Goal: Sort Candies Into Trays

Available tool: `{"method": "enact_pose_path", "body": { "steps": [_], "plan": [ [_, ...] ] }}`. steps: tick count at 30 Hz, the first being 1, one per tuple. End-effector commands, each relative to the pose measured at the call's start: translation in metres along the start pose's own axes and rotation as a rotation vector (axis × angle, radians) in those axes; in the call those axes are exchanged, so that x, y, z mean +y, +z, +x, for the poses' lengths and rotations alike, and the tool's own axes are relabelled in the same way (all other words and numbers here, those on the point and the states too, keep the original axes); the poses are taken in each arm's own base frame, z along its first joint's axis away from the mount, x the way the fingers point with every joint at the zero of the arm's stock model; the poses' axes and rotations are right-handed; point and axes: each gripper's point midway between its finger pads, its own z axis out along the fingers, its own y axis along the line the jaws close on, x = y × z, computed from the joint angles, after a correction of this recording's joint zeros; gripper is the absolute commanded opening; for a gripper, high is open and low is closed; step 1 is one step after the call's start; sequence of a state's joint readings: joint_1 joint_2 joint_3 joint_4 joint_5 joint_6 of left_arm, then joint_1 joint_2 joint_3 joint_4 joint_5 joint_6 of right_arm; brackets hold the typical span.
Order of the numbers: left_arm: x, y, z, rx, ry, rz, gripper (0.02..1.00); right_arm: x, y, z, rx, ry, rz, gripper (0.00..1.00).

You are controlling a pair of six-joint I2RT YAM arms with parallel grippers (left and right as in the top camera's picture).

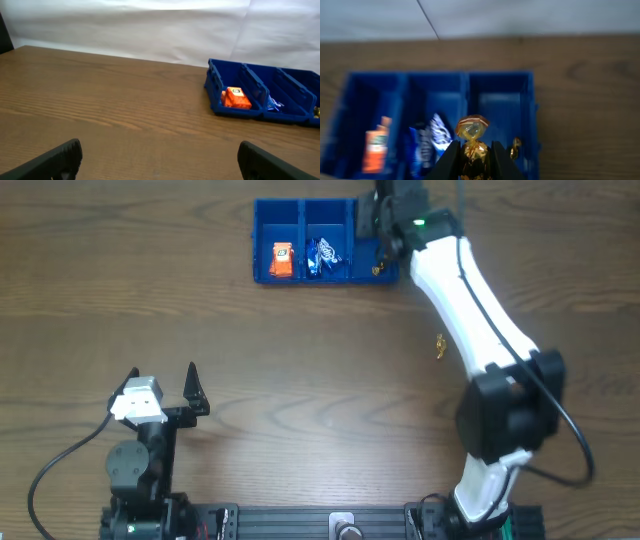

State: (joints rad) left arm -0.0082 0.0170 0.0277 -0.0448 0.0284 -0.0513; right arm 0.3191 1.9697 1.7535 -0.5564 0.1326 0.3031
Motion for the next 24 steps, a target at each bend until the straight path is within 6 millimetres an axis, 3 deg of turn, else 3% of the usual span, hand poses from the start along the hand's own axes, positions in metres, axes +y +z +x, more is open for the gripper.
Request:
{"method": "enact_pose_path", "body": {
  "steps": [1,5,11,13,17,20,22,24],
  "plan": [
    [0.004,0.001,0.018,0.052,0.004,-0.016,0.998,-0.011,0.030,0.016,0.040,-0.023,0.065,0.112],
    [0.004,0.001,0.018,0.052,0.004,-0.016,0.998,-0.012,0.037,0.024,0.064,-0.027,0.071,0.137],
    [0.004,0.001,0.018,0.052,0.004,-0.016,0.998,-0.012,0.035,0.029,0.082,-0.032,0.075,0.408],
    [0.004,0.001,0.018,0.052,0.004,-0.016,0.998,-0.013,0.029,0.025,0.076,-0.030,0.075,0.446],
    [0.004,0.001,0.018,0.052,0.004,-0.016,0.998,-0.027,-0.009,0.005,0.042,-0.009,0.091,0.470],
    [0.004,0.001,0.018,0.052,0.004,-0.016,0.998,-0.055,-0.061,-0.003,0.029,0.014,0.148,0.470],
    [0.004,0.001,0.018,0.052,0.004,-0.016,0.998,-0.074,-0.087,0.002,0.022,0.030,0.188,0.472],
    [0.004,0.001,0.018,0.052,0.004,-0.016,0.998,-0.092,-0.104,0.020,0.030,0.048,0.212,0.478]
  ]
}}
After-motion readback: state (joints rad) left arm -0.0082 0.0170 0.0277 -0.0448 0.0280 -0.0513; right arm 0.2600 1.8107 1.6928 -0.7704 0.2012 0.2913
